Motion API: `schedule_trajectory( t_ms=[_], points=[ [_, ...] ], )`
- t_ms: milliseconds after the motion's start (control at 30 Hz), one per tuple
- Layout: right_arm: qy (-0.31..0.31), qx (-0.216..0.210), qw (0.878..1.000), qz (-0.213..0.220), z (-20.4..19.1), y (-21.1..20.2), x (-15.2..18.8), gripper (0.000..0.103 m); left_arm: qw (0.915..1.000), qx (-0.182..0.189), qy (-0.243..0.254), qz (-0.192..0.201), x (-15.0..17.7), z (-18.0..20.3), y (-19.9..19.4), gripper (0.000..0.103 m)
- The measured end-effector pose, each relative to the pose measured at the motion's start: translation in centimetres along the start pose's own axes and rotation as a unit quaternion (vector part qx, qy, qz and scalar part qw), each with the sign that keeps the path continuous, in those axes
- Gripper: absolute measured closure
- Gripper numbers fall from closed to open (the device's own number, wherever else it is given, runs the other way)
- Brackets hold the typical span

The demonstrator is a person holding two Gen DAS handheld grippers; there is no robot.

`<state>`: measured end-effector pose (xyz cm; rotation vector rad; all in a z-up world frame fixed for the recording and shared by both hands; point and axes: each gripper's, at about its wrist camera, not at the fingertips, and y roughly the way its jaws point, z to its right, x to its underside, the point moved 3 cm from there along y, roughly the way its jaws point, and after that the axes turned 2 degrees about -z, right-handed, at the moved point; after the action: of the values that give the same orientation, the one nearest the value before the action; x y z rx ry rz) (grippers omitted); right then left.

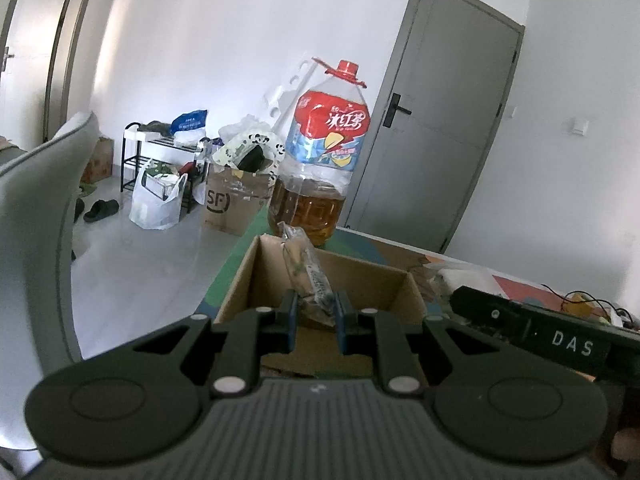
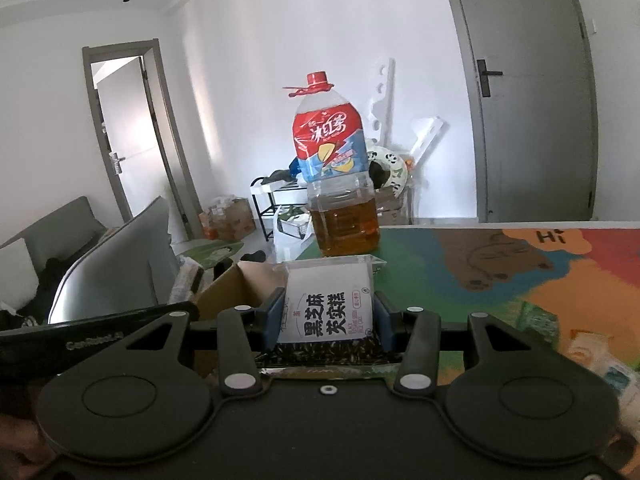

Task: Organize snacks
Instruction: 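Carry both snacks over the box and release them inside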

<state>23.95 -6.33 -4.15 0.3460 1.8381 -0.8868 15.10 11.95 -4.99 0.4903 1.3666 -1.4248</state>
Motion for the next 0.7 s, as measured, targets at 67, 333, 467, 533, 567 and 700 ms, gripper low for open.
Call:
schedule_trajectory(
  t_ms=[67,333,467,533,567,700],
  points=[
    [0.001,-0.003,1.000,-0.003,-0.2,0.6,-0.1,0.057,0.9999,-0.007,-0.006,-0.005,0.0,-0.2,0.4,0.084],
    [0.003,-0.018,1.000,-0.014,-1.0,2.4,-0.1,0.056,0.9985,-0.029,-0.046,-0.007,0.2,-1.6,-0.1,0.051],
    [0.001,-0.019,1.000,-0.017,-1.4,2.9,0.0,0.044,0.9976,-0.032,-0.061,-0.006,0.3,-1.8,-1.2,0.042],
    [0.021,-0.023,0.999,-0.013,-1.2,2.3,-0.1,0.035,0.9974,-0.036,-0.062,-0.002,0.3,-1.6,-1.7,0.035],
    [0.034,-0.026,0.999,-0.009,-1.0,2.1,-0.2,0.031,0.9972,-0.043,-0.061,0.001,0.3,-1.5,-2.1,0.025],
    [0.064,-0.022,0.998,-0.005,0.1,0.4,-0.2,0.014,0.9970,-0.043,-0.064,0.001,0.5,-1.1,-2.9,0.016]
  ],
)
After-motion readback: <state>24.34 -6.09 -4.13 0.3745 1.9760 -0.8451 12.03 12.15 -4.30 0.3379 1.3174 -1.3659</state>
